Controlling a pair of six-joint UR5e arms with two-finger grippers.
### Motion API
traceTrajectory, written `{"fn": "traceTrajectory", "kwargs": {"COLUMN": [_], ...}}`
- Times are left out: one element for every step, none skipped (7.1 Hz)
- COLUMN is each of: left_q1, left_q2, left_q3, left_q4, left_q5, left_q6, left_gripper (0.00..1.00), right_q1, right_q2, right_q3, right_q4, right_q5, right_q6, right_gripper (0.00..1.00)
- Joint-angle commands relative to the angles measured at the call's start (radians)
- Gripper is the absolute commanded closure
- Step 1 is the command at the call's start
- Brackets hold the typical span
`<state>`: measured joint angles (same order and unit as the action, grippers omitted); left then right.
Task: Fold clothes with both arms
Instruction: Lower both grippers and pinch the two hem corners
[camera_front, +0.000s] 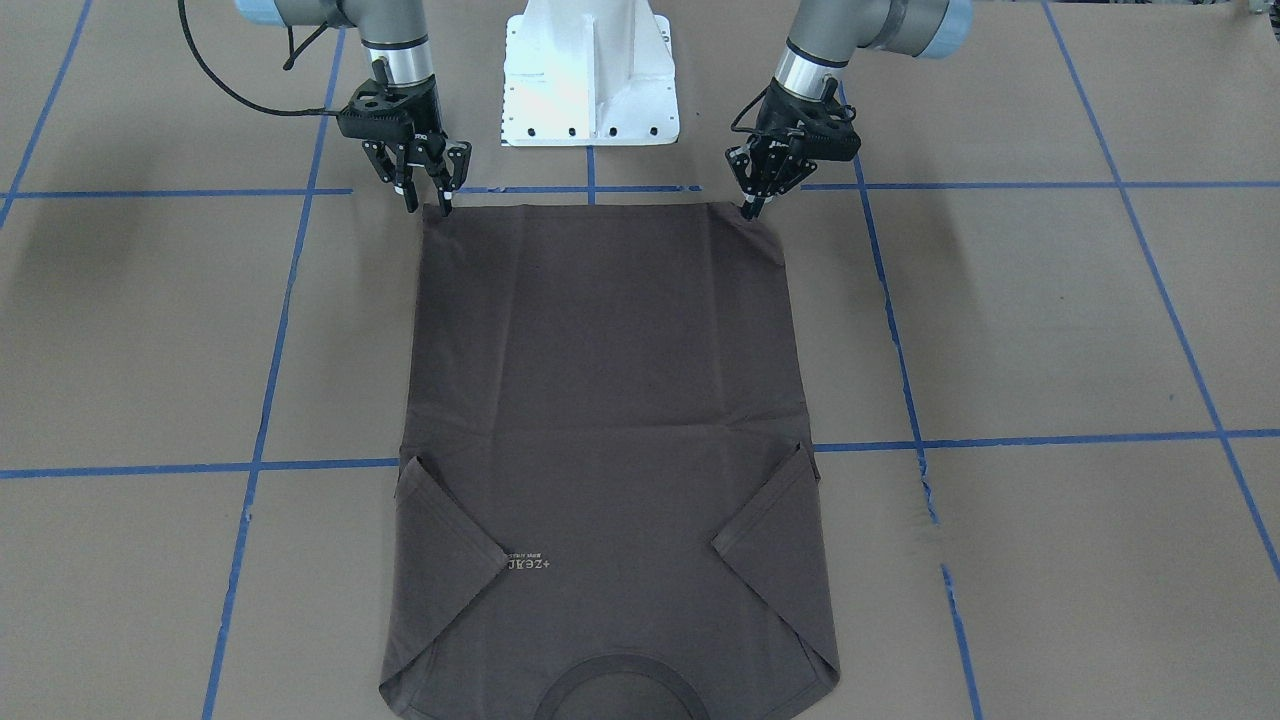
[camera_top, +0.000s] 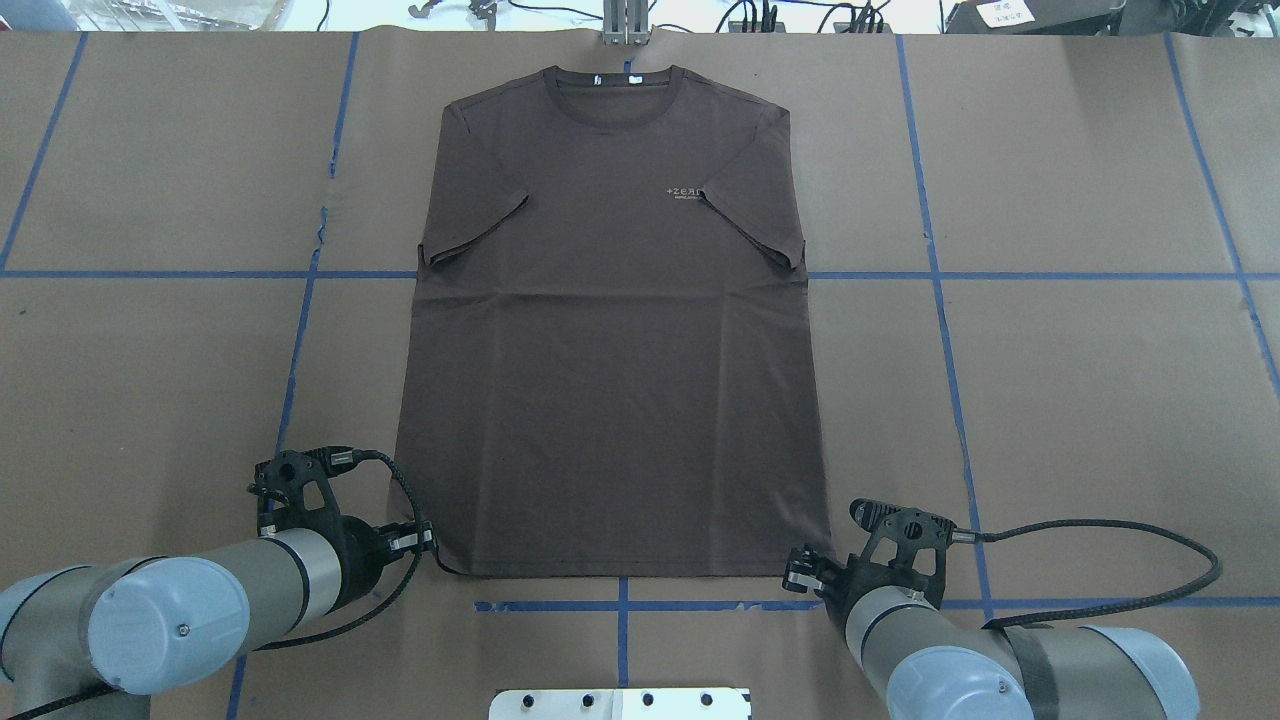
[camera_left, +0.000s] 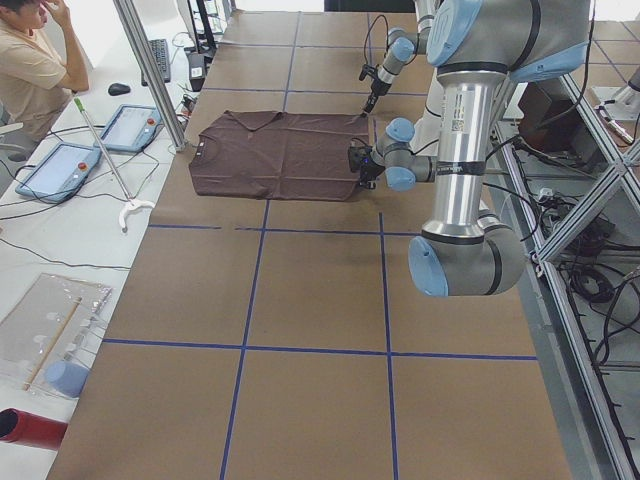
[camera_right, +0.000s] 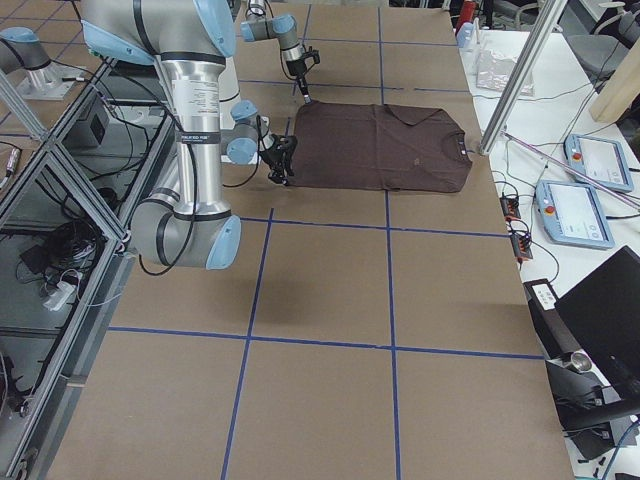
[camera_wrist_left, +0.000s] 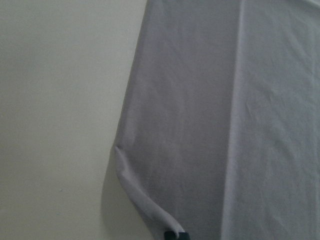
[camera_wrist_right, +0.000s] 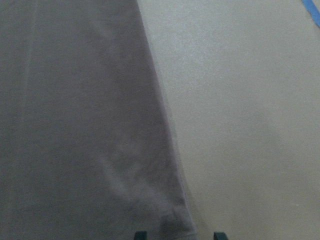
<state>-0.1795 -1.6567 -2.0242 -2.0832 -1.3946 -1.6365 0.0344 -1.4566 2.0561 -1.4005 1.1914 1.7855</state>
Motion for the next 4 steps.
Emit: {"fn": "traceTrajectory", "kwargs": {"left_q1": [-0.002, -0.002, -0.002, -0.002], "left_q2": [0.0, 0.002, 0.002, 0.003], "left_q3": [-0.001, -0.001, -0.001, -0.001], "left_q4": [0.002, 0.002, 0.002, 0.002], "left_q5": [0.002, 0.002, 0.002, 0.002], "left_q6": [0.0, 0.0, 0.0, 0.0], "left_gripper": [1.0, 1.0, 1.0, 1.0], "right_q1": [-0.001, -0.001, -0.002, -0.001], "right_q2": [0.002, 0.002, 0.002, 0.002], "right_q3": [-0.004, -0.004, -0.007, -0.007], "right_q4": [0.0, 0.002, 0.0, 0.0], "right_q5": [0.001, 0.002, 0.004, 0.002], "right_q6": [0.0, 0.0, -0.002, 0.0], "right_gripper": [0.55, 0.96, 1.0, 1.0]}}
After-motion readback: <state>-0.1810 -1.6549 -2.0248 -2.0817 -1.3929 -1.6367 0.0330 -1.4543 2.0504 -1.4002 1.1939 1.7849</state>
